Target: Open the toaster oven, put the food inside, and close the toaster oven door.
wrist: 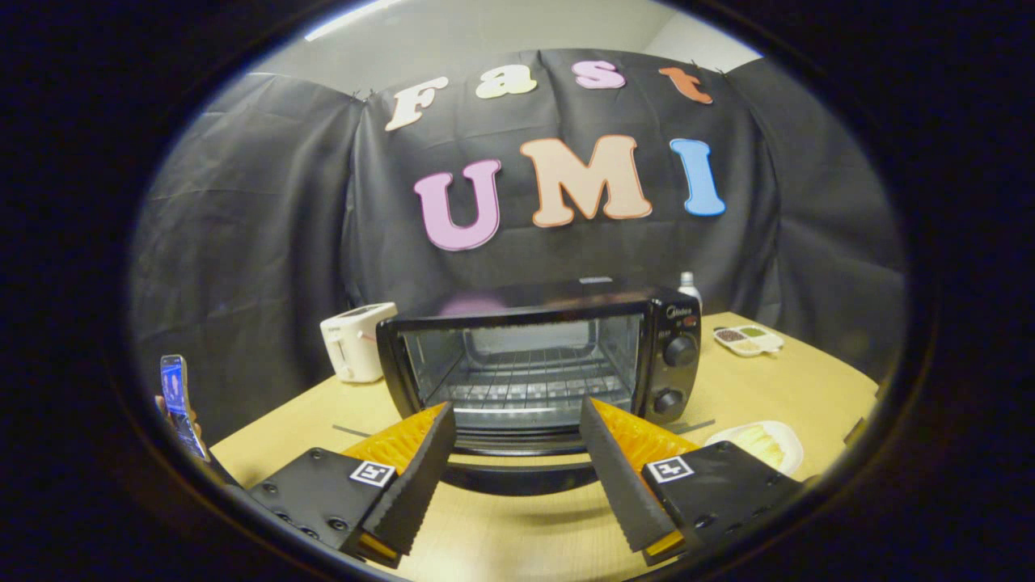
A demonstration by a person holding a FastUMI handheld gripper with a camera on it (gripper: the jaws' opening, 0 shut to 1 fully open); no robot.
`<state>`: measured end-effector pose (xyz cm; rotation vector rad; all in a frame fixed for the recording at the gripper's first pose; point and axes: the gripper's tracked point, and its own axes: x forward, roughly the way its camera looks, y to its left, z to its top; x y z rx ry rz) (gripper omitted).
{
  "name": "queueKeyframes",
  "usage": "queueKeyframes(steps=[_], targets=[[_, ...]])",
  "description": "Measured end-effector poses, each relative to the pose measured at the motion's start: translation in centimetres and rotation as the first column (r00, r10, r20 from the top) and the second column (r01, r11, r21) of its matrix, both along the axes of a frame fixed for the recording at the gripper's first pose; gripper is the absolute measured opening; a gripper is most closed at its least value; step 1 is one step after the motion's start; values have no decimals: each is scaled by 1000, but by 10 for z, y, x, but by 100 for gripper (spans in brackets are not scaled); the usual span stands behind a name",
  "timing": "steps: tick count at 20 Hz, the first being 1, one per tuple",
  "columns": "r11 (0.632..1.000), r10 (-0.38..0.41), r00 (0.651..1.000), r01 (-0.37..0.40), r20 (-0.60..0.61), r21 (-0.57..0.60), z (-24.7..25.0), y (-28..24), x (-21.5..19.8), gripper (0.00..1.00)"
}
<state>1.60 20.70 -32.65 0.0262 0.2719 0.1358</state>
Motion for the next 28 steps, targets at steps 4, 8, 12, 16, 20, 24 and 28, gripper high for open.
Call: queueKeyframes(steps=[4,8,12,16,20,24,28], targets=[[1000,21,992,-18,-123,20,-45,0,-6,97],[1000,15,982,-13,-190,15,-72,-3,-8,97],[1000,19,970,-18,-242,5,-90,-5,-12,97],[999,17,972,-26,-236,-35,-94,-8,-12,97],[998,17,974,-29,-226,-49,-92,-7,-12,97],[998,59,975,-56,-213,21,-79,-4,-14,97],[998,56,984,-49,-169,47,-48,-26,-12,97]])
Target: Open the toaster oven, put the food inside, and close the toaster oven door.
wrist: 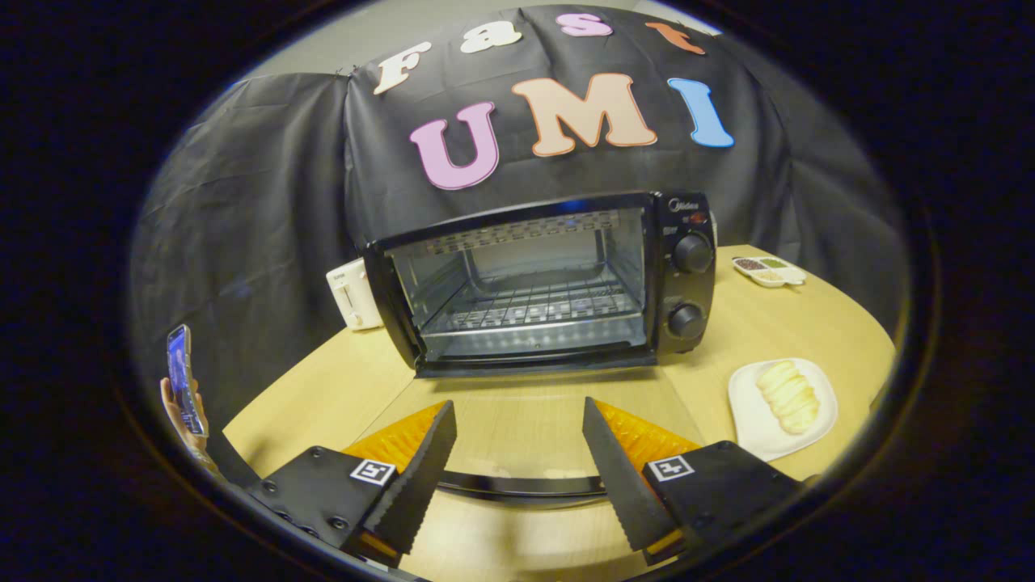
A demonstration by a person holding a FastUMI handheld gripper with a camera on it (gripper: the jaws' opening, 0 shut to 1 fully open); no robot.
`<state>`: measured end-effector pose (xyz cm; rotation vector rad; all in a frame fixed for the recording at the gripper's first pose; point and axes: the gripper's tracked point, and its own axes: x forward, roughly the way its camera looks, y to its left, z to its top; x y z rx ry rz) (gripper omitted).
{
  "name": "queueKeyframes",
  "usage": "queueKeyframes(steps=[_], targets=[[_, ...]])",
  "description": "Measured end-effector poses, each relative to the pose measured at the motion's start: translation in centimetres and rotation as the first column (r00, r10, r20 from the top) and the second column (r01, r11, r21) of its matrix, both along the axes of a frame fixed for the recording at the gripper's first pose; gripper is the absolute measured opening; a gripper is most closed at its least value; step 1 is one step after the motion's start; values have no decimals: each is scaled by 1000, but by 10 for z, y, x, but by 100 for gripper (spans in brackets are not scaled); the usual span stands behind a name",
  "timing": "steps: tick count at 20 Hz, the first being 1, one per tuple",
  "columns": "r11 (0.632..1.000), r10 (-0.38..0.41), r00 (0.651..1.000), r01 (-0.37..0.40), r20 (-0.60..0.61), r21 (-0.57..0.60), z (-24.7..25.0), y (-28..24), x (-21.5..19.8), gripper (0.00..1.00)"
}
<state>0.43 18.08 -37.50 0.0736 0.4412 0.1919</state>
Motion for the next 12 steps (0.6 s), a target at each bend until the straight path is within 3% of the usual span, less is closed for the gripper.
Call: queueKeyframes(steps=[7,12], targets=[[988,-128,990,132,54,-85,52,-102,2,97],[947,-255,966,258,38,-191,57,-183,-7,97]])
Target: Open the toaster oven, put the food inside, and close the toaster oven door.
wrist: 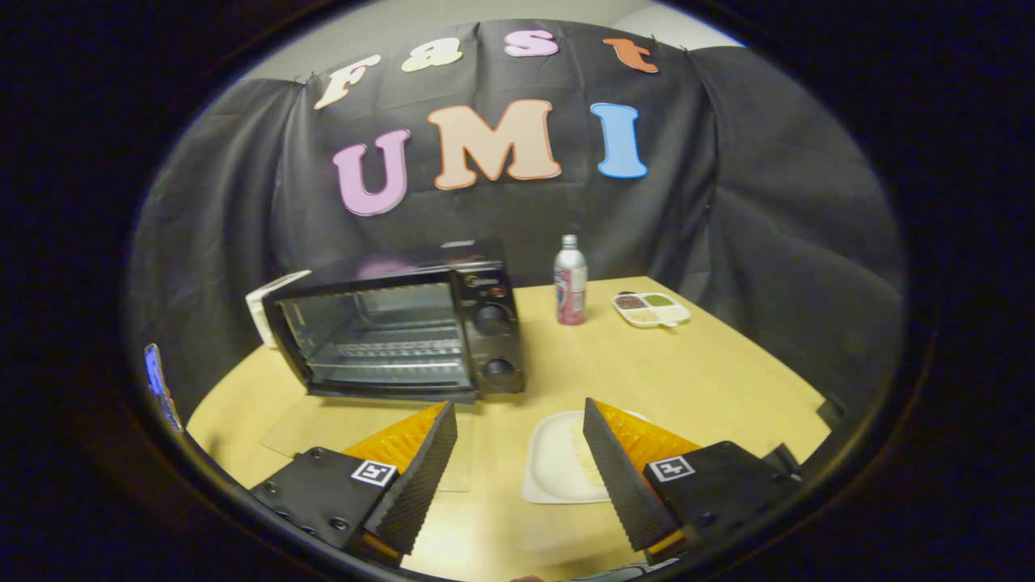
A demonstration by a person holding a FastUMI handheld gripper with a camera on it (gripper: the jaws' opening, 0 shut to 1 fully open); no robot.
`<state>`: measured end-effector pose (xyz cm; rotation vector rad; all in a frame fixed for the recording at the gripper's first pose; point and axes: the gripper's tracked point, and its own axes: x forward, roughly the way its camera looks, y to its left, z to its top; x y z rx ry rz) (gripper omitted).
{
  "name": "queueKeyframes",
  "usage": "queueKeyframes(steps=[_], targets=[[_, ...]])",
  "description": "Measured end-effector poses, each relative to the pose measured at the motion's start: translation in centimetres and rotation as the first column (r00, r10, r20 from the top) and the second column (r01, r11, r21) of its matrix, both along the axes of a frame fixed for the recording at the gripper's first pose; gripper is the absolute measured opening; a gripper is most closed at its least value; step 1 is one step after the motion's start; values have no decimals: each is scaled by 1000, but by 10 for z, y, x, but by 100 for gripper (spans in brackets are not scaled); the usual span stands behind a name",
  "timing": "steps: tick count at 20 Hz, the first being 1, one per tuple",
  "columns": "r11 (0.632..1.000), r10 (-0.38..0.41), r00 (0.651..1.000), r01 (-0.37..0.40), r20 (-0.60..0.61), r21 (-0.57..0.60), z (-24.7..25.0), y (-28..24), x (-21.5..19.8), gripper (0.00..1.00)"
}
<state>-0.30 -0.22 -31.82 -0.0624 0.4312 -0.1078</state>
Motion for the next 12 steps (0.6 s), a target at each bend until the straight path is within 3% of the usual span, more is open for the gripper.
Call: queueKeyframes(steps=[7,9,12], targets=[[993,-56,988,40,-142,-112,-27,-62,-19,97],[995,-52,982,35,-180,-98,-39,-64,-19,97],[997,17,974,-35,-226,-76,-61,-54,-10,97]])
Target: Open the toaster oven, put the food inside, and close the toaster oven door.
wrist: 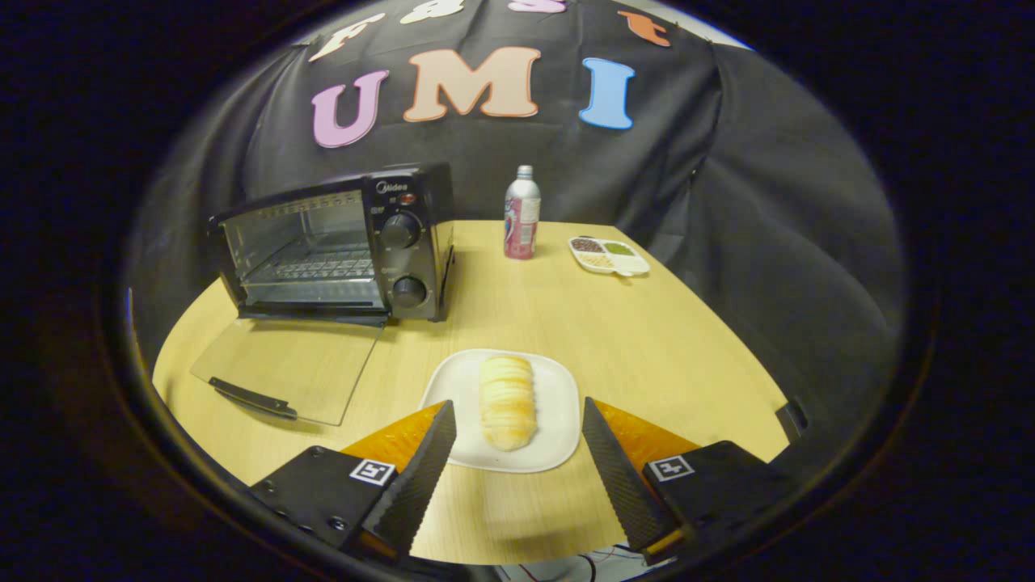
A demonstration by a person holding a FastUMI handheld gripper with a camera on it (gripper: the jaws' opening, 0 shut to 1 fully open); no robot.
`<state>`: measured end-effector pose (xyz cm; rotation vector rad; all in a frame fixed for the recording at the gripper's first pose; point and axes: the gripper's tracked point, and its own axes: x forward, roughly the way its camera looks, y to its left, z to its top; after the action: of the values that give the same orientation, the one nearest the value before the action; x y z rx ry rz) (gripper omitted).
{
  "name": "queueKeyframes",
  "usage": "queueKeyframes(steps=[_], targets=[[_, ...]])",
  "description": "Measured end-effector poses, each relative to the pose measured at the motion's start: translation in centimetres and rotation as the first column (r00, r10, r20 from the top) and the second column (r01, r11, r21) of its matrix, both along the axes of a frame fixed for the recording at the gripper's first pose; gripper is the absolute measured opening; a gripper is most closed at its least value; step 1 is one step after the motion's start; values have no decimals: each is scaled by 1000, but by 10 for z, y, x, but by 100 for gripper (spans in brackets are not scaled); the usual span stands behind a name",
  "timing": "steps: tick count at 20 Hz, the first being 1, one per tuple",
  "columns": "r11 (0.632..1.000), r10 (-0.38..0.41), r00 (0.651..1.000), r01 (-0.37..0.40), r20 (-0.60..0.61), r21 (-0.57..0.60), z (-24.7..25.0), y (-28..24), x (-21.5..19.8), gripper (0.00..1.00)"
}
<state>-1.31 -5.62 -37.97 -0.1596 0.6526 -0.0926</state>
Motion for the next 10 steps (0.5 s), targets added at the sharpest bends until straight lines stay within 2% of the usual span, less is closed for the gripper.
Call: queueKeyframes(steps=[3,8,10], targets=[[999,31,999,-30,-41,40,-24,1,16,98],[1000,0,997,1,-83,12,-52,-13,26,98],[997,-3,997,9,-81,74,-58,-8,30,95]])
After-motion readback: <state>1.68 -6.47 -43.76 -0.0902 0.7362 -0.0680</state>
